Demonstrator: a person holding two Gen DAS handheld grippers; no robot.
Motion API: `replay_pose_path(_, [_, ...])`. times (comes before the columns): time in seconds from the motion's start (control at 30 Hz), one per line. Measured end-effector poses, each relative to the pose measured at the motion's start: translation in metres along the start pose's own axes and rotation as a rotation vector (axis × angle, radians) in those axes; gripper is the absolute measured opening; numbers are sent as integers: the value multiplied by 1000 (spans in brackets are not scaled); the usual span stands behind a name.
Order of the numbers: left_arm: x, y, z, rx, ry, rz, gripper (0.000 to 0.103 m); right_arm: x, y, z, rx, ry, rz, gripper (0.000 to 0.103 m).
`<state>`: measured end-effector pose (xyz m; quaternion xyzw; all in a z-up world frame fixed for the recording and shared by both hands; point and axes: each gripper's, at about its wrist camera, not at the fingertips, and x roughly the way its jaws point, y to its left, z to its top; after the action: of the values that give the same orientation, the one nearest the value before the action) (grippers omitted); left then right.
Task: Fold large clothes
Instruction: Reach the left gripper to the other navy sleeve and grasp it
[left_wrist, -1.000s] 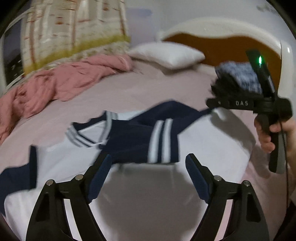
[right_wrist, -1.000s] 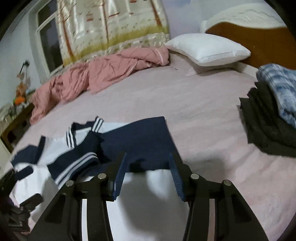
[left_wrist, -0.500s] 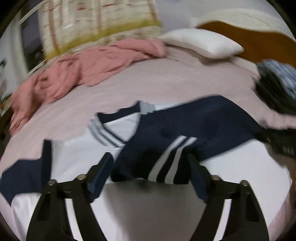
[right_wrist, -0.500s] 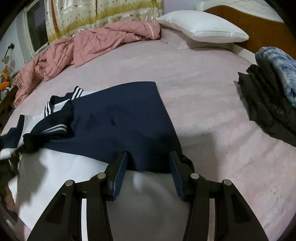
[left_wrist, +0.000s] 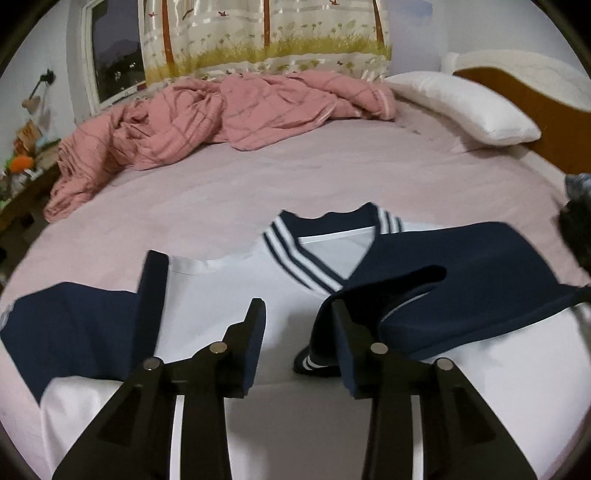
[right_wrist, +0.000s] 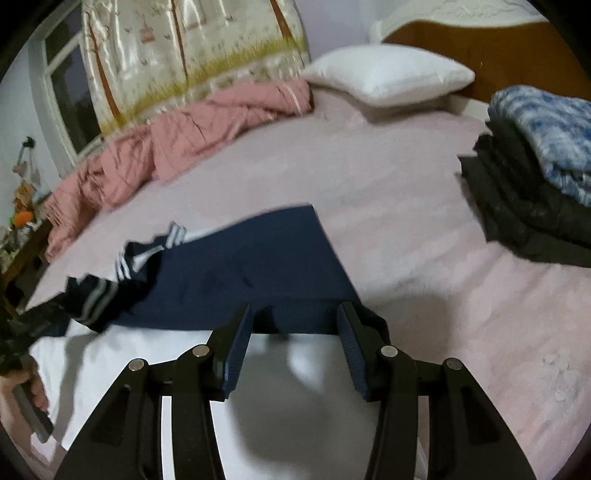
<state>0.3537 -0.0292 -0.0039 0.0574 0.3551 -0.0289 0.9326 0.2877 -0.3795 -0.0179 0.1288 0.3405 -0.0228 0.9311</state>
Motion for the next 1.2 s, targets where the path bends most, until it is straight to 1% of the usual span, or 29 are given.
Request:
replay_pose_path(0.13, [16, 17, 7, -22, 30, 140, 37, -6, 5, 3, -34, -15, -12, 53])
replay_pose_path(0.23, [28, 38, 5, -60, 59, 164, 37, -6, 5, 2, -45, -12, -14, 53])
replay_pose_path(0.3, [28, 53, 1, -91, 59, 137, 37, -7, 4, 3, -41, -17, -6, 53])
replay_pose_path(0.37, [24, 63, -3, -115, 43, 104, 36, -13, 2, 5, -36, -57, 0, 53])
replay_pose_path(0.4, [22, 67, -4, -117, 36, 92, 36, -16, 1, 6, -34, -73, -1, 56])
replay_pose_path(0.43, [20, 70, -6, -108, 33, 92, 37, -19, 0, 7, -32, -89, 1, 61])
replay_pose_path(0.5, [17, 74, -9, -76, 25, 124, 40, -23, -2, 9, -25, -105, 4, 62])
replay_pose_path(0.53, [13, 75, -10, -68, 14, 123, 45, -24, -3, 9, -20, -107, -2, 62])
replay_pose_path(0.57, [12, 76, -12, -64, 8, 96, 53, -25, -4, 10, -17, -105, -6, 62])
replay_pose_path(0.6, [12, 76, -14, -59, 14, 46, 58, -25, -5, 10, -14, -103, -3, 62])
replay_pose_path(0.63, [12, 75, -15, -55, 21, 3, 65, -25, -6, 10, -9, -104, 3, 62])
replay_pose_path(0.67, [11, 73, -15, -53, 20, -18, 70, -25, -7, 10, -3, -106, 14, 64])
replay_pose_path(0.7, [10, 69, -15, -48, 16, -38, 72, -24, -7, 9, 0, -109, 23, 70])
replay_pose_path(0.73, [10, 65, -14, -47, 12, -52, 75, -24, -7, 9, 5, -114, 29, 73])
replay_pose_path(0.77, [11, 61, -11, -53, 8, -47, 76, -23, -7, 8, 7, -118, 28, 73])
replay_pose_path(0.8, [13, 59, -9, -56, 10, -29, 78, -22, -6, 8, 9, -119, 25, 73])
replay_pose_path(0.83, [18, 56, -6, -57, 24, 3, 80, -21, -6, 7, 7, -114, 26, 73])
replay_pose_path(0.87, [24, 53, -3, -48, 42, 18, 80, -20, -5, 6, 2, -105, 30, 74])
replay_pose_path(0.9, [32, 48, 0, -26, 62, 24, 80, -20, -3, 6, -1, -102, 31, 77])
replay_pose_path(0.93, [39, 44, 0, 0, 83, 48, 80, -20, -3, 6, -3, -102, 23, 81])
replay_pose_path(1.0, [57, 38, -2, 63, 150, 122, 80, -23, -2, 6, -4, -119, 7, 87])
replay_pose_path(1.03, [68, 33, -6, 111, 194, 174, 80, -25, -3, 7, -4, -131, 1, 87])
replay_pose_path(1.07, [76, 30, -10, 157, 216, 217, 81, -27, -4, 8, -4, -138, -3, 87])
replay_pose_path(1.1, [79, 26, -16, 208, 206, 242, 82, -28, -6, 9, -5, -142, -5, 87])
replay_pose_path(1.13, [78, 24, -19, 250, 176, 252, 83, -30, -8, 10, -2, -148, -12, 87])
replay_pose_path(1.17, [78, 24, -20, 270, 173, 282, 83, -32, -11, 11, 5, -154, -23, 87])
replay_pose_path(1.2, [79, 29, -20, 262, 183, 317, 83, -32, -13, 12, 10, -156, -29, 87])
